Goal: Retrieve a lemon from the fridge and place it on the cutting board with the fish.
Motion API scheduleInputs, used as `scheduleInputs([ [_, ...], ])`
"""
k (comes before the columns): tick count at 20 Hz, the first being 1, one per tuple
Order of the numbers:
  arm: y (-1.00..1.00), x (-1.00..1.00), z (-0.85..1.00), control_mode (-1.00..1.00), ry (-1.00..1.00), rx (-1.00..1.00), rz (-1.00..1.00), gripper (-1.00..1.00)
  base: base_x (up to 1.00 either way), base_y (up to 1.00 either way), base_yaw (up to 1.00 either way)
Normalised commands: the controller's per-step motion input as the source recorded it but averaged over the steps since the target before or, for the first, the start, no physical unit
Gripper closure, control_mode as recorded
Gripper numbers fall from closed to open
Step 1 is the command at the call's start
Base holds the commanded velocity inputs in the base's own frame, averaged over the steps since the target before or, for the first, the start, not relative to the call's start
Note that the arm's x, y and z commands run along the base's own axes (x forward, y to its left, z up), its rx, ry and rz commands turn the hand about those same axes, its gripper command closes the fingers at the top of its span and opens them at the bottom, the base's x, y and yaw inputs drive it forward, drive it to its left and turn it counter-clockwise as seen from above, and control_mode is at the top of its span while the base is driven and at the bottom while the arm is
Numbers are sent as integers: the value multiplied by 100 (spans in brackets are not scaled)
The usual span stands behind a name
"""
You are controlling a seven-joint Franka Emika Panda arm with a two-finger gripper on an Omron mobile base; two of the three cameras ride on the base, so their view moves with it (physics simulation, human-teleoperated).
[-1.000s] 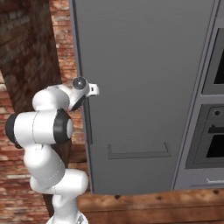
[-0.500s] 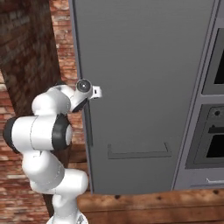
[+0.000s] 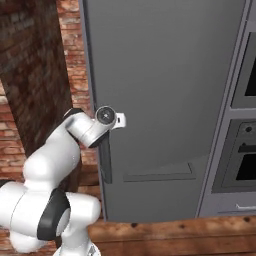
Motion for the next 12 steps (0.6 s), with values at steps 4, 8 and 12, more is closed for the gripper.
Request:
scheduleInputs([
  [4,-100,-100,34,-100,9,11,0,100,0,0,0],
  [8,-100,-100,45,-100,12,10,0,100,0,0,0],
  [12,-100,-100,57,-100,20,8,0,100,0,0,0],
])
